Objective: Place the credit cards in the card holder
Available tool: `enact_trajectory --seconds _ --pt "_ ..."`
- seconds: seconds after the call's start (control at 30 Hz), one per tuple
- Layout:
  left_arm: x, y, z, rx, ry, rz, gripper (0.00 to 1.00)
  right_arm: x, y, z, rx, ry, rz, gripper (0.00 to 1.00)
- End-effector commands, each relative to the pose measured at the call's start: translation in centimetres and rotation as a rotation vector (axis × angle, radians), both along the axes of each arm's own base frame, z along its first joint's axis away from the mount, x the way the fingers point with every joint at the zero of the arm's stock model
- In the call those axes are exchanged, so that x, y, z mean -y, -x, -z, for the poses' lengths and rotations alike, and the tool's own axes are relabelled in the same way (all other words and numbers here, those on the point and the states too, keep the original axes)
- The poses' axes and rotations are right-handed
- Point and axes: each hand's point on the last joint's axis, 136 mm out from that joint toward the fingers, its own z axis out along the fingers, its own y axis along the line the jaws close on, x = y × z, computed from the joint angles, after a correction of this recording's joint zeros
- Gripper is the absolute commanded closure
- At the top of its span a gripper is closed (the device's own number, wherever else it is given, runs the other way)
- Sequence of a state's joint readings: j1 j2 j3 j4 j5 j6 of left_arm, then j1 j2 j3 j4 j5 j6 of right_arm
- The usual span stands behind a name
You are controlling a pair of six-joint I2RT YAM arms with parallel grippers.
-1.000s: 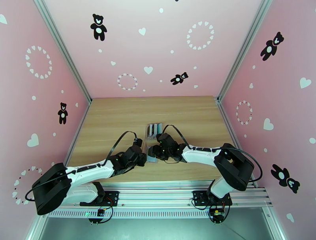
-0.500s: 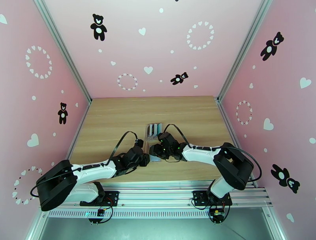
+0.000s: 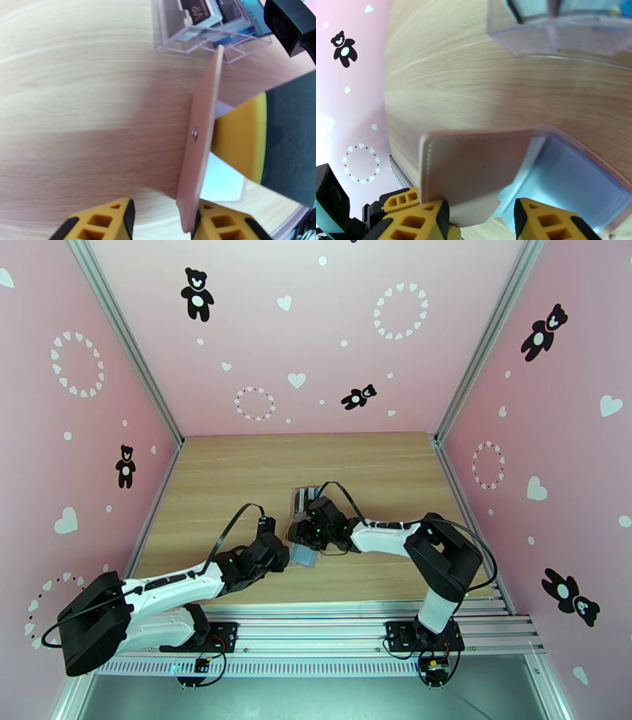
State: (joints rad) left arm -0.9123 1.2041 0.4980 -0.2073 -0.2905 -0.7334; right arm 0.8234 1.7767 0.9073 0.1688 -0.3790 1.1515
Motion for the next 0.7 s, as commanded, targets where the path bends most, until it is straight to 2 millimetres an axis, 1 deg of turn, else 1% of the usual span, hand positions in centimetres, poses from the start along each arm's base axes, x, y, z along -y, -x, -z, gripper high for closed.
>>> enact_trajectory --seconds 0.0,0.3,0.47,0.53,0.67 --pt "-0.8 -0.3 0.0 0.015 -0.069 -0.002 0.56 -1.4 -1.0 -0.8 0.011 -0.047 -0.002 0.51" --pt "-0.8 -0.2 1.1 -0.008 -0.086 -0.001 0.57 -2.8 -1.9 0.3 -0.008 -0.084 0.005 0.52" --pt "-1.5 0.1 1.3 -0.014 -0.105 -0.019 0.57 -2.7 -1.9 1.6 -0.031 -0.050 0.007 0.52" --pt "-2.1 0.2 1.0 -0.005 -0.109 -0.030 0.57 -2.6 -1.8 2.2 -0.043 -0.032 0.007 0.52" --pt "-3.0 0.0 -0.8 0.040 -0.114 -0.052 0.57 -2.3 -1.5 3.6 -0.073 -0.002 0.005 0.53"
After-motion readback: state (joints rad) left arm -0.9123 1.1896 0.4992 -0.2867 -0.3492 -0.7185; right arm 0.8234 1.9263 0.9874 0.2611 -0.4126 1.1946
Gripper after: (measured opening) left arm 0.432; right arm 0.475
